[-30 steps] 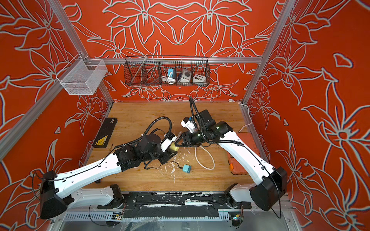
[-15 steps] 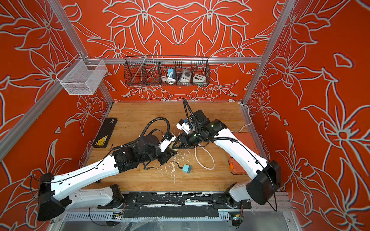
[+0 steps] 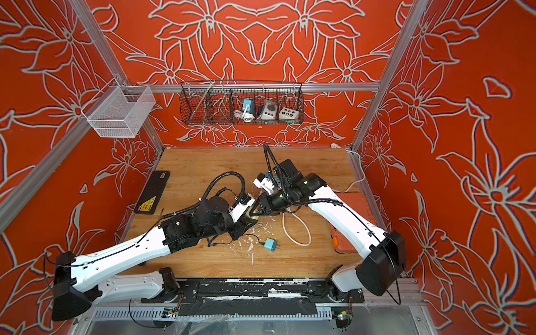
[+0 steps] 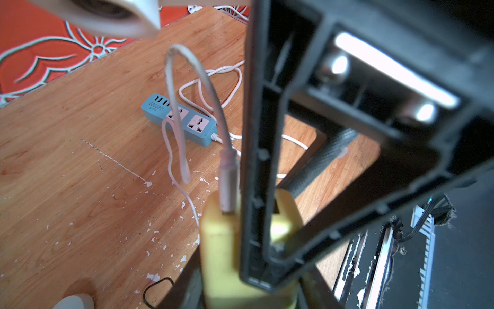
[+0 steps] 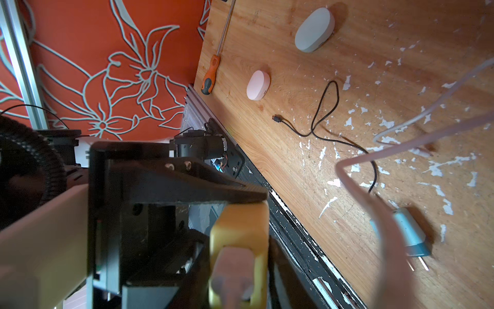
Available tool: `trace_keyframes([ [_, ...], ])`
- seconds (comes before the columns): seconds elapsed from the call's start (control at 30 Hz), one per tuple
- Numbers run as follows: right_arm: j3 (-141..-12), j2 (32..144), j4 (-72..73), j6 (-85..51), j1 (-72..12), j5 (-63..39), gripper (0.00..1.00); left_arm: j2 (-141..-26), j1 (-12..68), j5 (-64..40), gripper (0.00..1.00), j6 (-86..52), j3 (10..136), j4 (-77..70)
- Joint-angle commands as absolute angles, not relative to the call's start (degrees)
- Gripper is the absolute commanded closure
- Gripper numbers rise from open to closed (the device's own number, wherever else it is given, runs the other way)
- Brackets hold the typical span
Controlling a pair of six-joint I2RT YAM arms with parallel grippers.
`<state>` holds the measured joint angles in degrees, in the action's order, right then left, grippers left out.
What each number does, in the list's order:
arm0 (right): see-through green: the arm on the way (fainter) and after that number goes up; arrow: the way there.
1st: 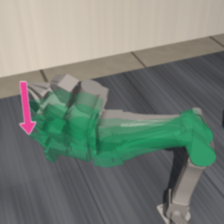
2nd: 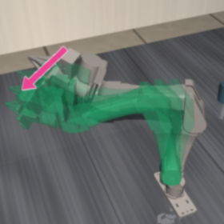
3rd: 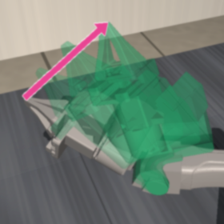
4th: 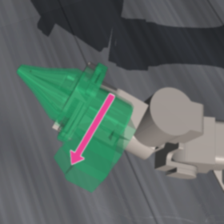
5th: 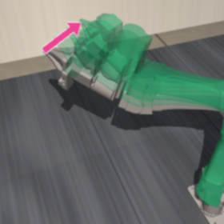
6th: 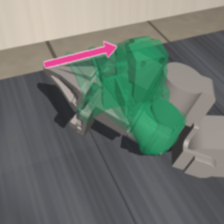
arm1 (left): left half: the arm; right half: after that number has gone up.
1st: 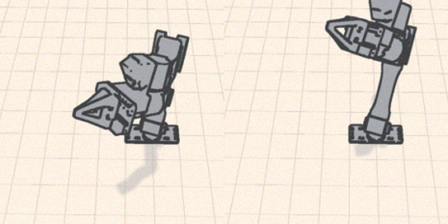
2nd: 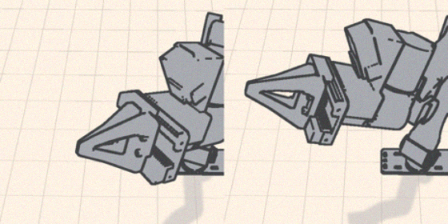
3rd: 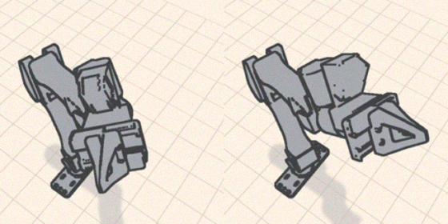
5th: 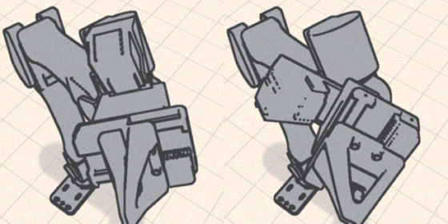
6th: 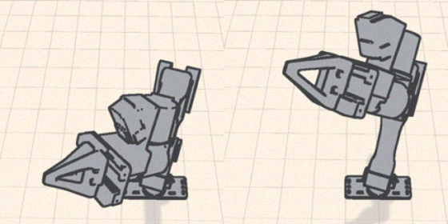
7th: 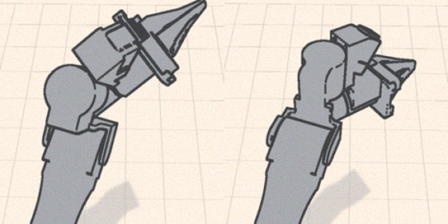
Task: Charge the bluetooth headset
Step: Adjust the charging cable at the plug.
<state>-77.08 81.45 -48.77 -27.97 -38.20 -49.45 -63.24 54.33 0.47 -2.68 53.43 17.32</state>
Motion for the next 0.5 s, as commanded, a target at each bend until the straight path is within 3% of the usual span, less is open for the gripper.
trace_keyframes([
  [0.0,-78.4,81.8,-47.4,-27.8,-38.8,-51.0,0.74,-62.0,54.8,0.8,0.59,-1.9,53.0,15.0],
  [0.1,-79.0,81.6,-47.8,-27.3,-38.8,-50.1,0.79,-61.9,54.8,2.0,0.53,-2.6,52.9,15.3],
  [0.3,-82.1,80.8,-50.6,-25.3,-38.4,-47.2,0.84,-61.1,54.8,5.8,0.30,-4.2,52.6,16.1],
  [0.47,-83.4,79.3,-51.7,-25.1,-35.8,-45.1,0.83,-58.3,54.8,8.4,0.21,-6.3,50.8,15.4],
])
